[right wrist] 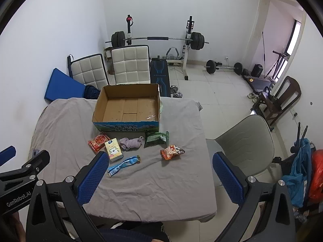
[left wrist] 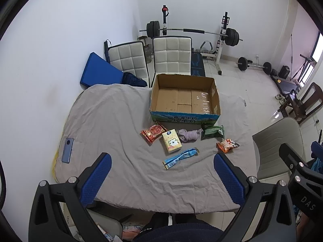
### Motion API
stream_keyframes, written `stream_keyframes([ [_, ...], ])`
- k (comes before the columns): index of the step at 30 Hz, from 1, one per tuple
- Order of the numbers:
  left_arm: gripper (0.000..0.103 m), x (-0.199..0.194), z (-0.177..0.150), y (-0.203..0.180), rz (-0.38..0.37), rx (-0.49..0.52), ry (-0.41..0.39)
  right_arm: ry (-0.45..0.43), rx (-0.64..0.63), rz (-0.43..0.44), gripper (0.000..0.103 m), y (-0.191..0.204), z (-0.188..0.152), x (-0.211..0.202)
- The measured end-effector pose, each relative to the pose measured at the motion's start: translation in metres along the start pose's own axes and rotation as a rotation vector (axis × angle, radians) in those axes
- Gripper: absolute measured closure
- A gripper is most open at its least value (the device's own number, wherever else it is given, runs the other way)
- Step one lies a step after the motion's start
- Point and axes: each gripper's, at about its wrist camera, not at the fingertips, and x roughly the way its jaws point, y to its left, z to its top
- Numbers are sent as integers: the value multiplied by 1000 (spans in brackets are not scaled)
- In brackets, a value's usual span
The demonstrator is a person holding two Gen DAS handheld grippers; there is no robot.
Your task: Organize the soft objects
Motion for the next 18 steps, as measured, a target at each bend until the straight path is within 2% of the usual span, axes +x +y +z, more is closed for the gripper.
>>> stream_keyframes([
  [6, 0, -4, -1, 0, 3, -1, -27, -15, 4, -5, 0, -2, -1, -1],
  [18, 0, -8, 1, -4, 0, 11, -9, -19, 3, -11, 0, -3, 3, -5],
])
